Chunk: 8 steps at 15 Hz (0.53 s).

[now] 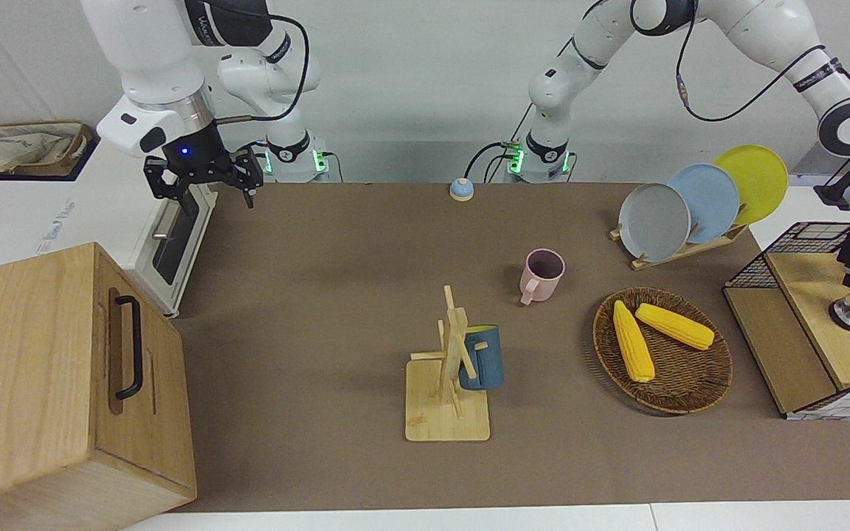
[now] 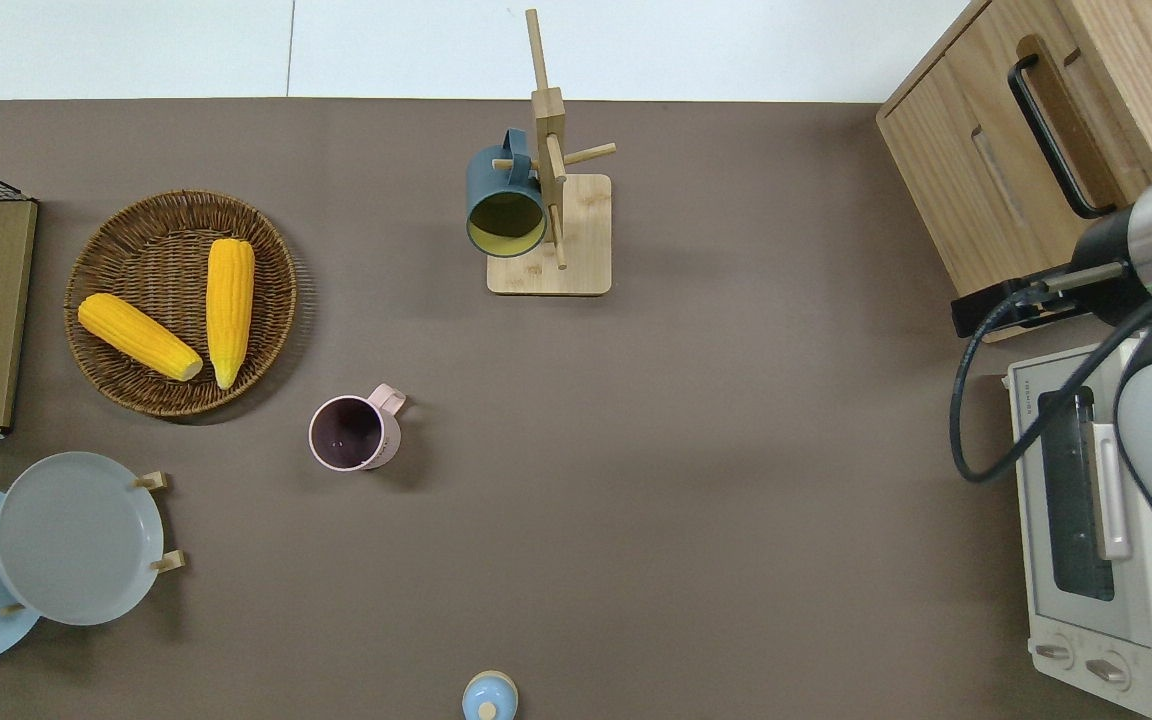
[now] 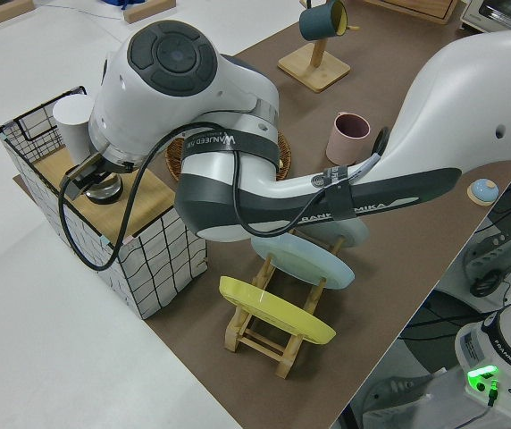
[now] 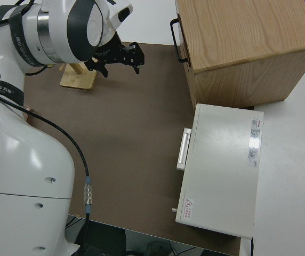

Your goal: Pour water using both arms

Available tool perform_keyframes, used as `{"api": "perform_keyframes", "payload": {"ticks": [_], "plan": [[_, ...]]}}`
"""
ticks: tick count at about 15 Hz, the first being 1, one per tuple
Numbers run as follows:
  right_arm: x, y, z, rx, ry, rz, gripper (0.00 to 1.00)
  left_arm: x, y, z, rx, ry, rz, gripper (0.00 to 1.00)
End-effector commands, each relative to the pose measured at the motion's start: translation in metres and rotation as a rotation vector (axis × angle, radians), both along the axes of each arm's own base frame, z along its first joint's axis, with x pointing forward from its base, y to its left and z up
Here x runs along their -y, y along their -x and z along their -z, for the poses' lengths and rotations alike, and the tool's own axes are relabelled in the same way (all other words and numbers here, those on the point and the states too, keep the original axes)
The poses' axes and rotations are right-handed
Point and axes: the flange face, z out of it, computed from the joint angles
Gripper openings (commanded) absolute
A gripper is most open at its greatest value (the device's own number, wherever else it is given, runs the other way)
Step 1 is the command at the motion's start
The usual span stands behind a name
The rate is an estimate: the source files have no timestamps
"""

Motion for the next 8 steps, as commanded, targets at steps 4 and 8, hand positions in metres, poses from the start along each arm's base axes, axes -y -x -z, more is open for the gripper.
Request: {"api": "perform_keyframes", "payload": {"ticks": [4,8], "plan": [[0.002,0.004,-0.004,-0.005,-0.016,-0.003,0.987,0.015,0.03,-0.039,-0.332,0.01,-0.012,1.0],[0.002,0.004,-0.004,-0.005,-0.016,-0.003,0.987,0.041,0.043,-0.072,-0.389,0.024,-0.043,1.0]]}}
